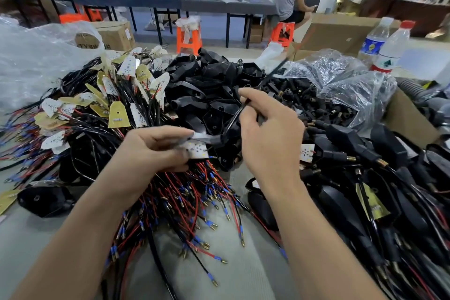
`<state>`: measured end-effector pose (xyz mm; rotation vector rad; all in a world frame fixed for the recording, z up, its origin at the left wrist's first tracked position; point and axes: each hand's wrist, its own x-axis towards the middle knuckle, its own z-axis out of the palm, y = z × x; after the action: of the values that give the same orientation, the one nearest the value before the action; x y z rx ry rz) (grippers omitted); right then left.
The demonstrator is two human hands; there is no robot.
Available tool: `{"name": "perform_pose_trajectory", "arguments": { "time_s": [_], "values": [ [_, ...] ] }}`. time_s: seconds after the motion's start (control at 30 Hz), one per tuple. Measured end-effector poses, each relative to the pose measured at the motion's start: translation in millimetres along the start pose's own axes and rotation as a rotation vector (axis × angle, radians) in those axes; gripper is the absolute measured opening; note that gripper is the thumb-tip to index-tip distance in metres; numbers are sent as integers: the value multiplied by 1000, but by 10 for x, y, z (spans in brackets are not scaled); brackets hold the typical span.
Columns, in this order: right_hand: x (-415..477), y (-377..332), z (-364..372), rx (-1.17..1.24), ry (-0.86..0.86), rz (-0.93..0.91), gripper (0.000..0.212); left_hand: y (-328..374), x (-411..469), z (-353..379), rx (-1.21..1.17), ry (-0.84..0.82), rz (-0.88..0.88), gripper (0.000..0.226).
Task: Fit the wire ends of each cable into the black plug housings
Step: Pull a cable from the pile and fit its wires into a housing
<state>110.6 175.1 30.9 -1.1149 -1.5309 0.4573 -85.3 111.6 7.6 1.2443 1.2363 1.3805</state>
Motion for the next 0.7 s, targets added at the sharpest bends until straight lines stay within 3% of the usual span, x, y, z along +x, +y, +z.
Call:
{"name": "perform_pose_trajectory", "arguments": {
  "time_s": [0.1,0.23,0.37,0.47,0.6,0.7],
  "values": [
    [161,-22,68,107,-69,148,30,3,-42,133,131,-174,-27,47],
    [269,53,141,246,-238,352,26,-28,-57,340,112,-220,-42,31],
    [227,201,24,460,-498,430,55,-116,-38,500,116,-94,-80,28],
    [67,313,-29,537,-547,424,64,-176,-19,545,172,6,-75,33],
    [-144,364,49,484,-494,472,46,-206,-38,589,114,62,-67,24],
    [-213,359,77,461,-517,462,26,-236,-89,659,353,85,-4,20]
  ]
}}
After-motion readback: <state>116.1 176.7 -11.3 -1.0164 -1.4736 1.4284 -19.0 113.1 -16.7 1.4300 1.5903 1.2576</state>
